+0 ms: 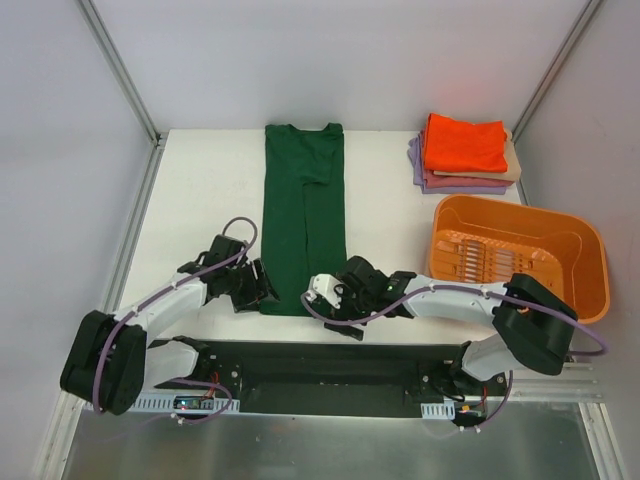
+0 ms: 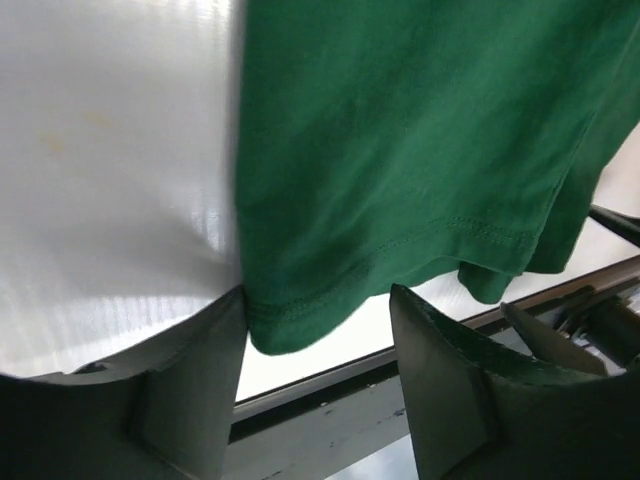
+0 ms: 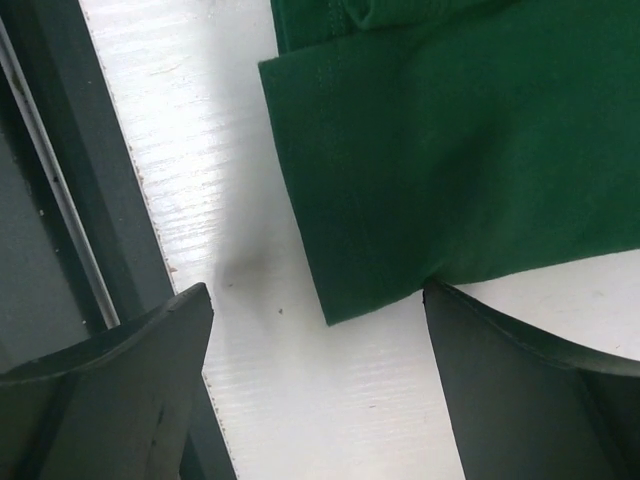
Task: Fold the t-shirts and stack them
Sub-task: Grab the bottom of the folded rectangular tshirt with both arms, then fold the folded rectangular tshirt in 1/3 of the way, then grab one side of the 2/3 rectangular tshirt with both arms, then fold the long partially folded tshirt into a neat square
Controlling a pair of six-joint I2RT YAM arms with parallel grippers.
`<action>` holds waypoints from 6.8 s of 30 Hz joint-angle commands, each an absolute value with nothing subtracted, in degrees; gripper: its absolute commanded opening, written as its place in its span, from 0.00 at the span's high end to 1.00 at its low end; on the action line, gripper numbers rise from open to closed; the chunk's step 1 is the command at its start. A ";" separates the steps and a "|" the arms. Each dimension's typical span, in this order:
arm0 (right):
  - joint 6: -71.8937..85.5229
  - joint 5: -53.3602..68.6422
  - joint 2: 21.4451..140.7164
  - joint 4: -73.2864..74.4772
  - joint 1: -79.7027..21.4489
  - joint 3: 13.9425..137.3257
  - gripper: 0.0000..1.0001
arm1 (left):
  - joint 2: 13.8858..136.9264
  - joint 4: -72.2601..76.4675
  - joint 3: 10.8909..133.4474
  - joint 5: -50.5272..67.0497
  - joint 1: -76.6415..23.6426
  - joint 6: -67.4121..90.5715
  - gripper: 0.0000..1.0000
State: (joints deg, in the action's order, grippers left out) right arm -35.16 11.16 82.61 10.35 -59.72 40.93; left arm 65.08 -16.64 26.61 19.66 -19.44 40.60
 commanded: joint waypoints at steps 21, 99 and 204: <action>-33.14 7.55 84.30 7.21 -61.78 42.19 0.90 | 69.00 -20.03 27.34 21.79 -22.94 42.80 1.00; -32.17 -0.62 117.50 9.84 -33.31 90.52 0.93 | 111.44 -13.71 82.97 13.45 -11.43 32.26 0.90; -8.96 43.42 84.19 13.54 -30.07 64.60 0.99 | 65.37 -11.78 55.45 -2.90 -10.37 44.56 1.00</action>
State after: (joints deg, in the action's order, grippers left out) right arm -8.23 45.21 82.24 11.79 -33.08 61.25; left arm 61.06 -17.93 50.15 2.24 -10.94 45.65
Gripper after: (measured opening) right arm 0.031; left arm 0.012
